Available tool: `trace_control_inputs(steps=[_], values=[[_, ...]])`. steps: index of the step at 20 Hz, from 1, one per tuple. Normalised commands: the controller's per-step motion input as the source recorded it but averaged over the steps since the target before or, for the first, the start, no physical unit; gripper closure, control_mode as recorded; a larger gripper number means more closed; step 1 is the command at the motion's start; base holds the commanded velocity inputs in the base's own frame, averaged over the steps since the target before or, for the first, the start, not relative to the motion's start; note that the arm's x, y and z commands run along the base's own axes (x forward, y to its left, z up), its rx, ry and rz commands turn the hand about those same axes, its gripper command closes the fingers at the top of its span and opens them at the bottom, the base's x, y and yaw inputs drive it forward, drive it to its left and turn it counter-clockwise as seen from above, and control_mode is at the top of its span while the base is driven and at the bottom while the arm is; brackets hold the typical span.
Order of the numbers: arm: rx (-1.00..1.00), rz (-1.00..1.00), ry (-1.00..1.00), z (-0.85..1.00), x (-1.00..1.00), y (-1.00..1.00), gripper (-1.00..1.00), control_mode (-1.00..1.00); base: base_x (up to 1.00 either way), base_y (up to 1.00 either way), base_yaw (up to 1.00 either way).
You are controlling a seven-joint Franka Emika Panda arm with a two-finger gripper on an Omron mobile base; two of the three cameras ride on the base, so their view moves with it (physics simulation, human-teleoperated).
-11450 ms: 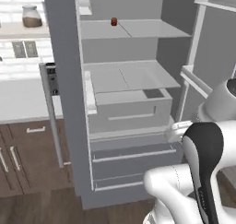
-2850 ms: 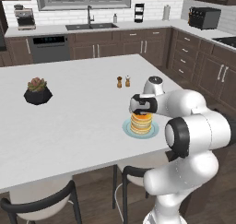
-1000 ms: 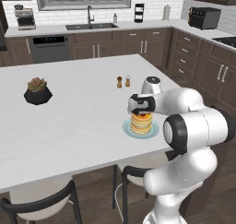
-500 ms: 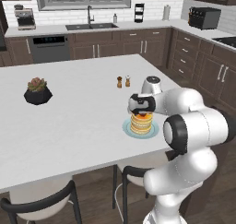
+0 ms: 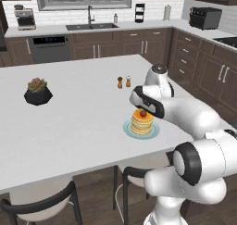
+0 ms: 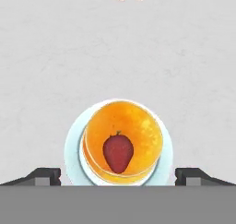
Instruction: Take the strawberry from the fridge and place it on top of the pancake, located on the dining counter.
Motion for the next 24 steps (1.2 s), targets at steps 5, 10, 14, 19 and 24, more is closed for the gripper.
trace_control_inputs(steps=[5, 10, 14, 19, 24], values=[[-0.05, 0.0, 0.0, 0.49, -1.0, 0.4, -1.0, -1.0, 0.0, 0.0, 0.0], [-0.16, 0.0, 0.0, 0.0, -1.0, 0.65, -1.0, -1.0, 0.0, 0.0, 0.0], [-0.36, 0.0, 0.02, -0.02, -1.0, 0.94, -1.0, -1.0, 0.0, 0.0, 0.0], [-0.4, 0.0, 0.14, -0.02, -0.99, 0.99, -1.0, -1.0, 0.0, 0.0, 0.0], [-0.26, 0.0, 0.2, -0.23, -0.93, 0.56, -1.0, -1.0, 0.0, 0.0, 0.0]])
